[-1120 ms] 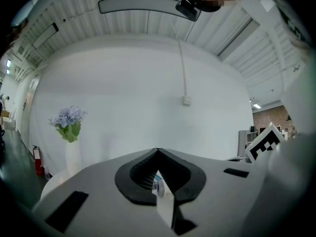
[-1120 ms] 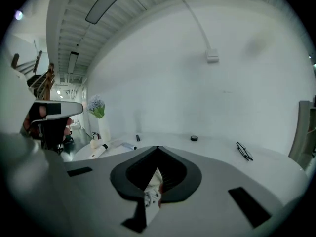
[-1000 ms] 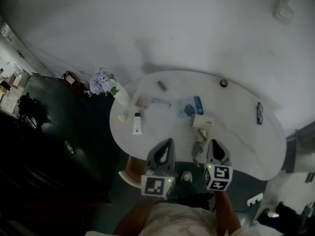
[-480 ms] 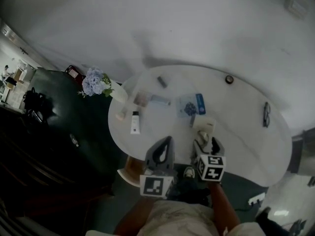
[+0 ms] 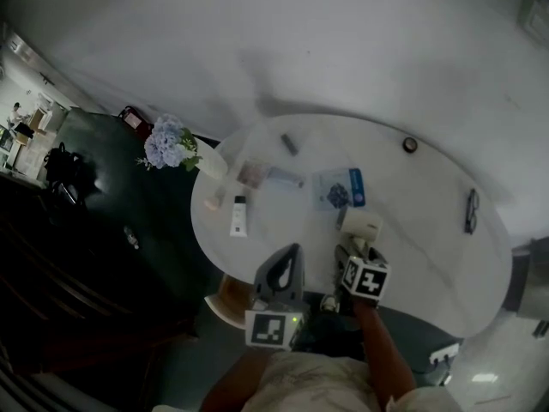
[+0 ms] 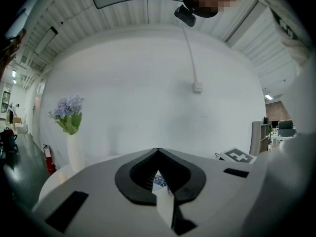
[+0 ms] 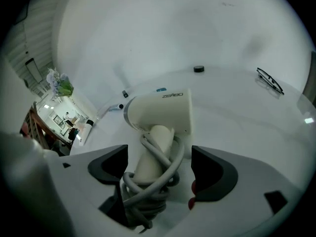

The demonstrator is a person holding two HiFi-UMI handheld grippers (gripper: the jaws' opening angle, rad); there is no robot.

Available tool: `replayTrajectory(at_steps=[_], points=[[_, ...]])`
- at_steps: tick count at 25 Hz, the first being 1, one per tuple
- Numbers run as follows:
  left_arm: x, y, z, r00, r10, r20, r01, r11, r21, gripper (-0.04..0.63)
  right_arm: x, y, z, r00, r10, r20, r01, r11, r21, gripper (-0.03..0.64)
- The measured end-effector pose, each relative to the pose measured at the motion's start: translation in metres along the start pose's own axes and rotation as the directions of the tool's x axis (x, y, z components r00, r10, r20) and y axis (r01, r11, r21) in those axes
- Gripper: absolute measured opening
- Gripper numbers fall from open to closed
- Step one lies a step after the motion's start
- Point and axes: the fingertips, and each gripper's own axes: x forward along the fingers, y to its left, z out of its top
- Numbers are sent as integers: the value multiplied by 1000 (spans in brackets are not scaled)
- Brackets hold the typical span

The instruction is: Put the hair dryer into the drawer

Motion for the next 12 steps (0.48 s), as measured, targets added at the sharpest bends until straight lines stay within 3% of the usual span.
replayTrajectory(at_steps=[8,12], points=[[6,7,-7,1000,20,-15,-20,1000,-14,3,9,3,0,987,-161,-24,159,984,-75,386],[8,8,-8,1000,22,-12,-23,1000,-19,2,7,3,2,982,-188,-9,186,977,-101,326]])
